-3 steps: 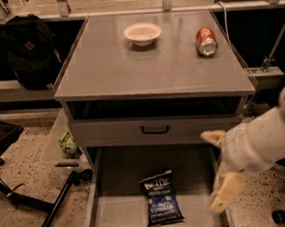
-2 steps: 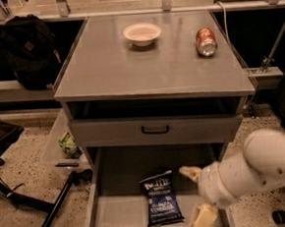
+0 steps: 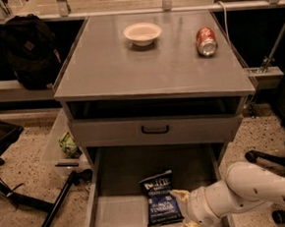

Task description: Pick blue chip bag from middle drawer and place on counter

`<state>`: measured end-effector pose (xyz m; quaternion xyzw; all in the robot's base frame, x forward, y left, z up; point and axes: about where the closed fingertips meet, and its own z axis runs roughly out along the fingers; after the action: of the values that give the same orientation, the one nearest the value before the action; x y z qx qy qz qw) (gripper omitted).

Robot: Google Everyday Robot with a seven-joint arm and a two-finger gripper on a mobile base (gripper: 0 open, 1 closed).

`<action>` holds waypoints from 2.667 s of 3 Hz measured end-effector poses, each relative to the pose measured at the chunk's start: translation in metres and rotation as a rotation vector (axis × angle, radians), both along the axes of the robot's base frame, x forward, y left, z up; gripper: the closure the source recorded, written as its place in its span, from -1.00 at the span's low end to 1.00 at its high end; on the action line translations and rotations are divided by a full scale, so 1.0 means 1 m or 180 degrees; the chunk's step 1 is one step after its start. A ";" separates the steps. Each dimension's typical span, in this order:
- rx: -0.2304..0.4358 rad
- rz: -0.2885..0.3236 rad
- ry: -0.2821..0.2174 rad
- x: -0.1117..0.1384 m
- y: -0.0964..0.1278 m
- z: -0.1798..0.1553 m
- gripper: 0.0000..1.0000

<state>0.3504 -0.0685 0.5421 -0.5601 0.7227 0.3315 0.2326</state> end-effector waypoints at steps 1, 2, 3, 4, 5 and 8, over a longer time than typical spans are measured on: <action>0.0001 -0.0001 -0.0001 0.000 0.000 0.000 -1.00; 0.0225 -0.0390 -0.0268 0.023 -0.007 -0.002 -1.00; 0.0616 -0.1066 -0.0734 0.064 -0.026 0.001 -1.00; 0.1040 -0.1895 -0.1106 0.103 -0.052 0.012 -1.00; 0.1262 -0.2457 -0.1344 0.125 -0.080 0.019 -1.00; 0.0875 -0.2250 -0.1991 0.126 -0.034 0.003 -1.00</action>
Offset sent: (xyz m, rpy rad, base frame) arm 0.1118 -0.0717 0.0121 0.3584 -0.4323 -0.6298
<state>0.4767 -0.1029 0.5455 -0.3174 0.7136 0.1405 0.6086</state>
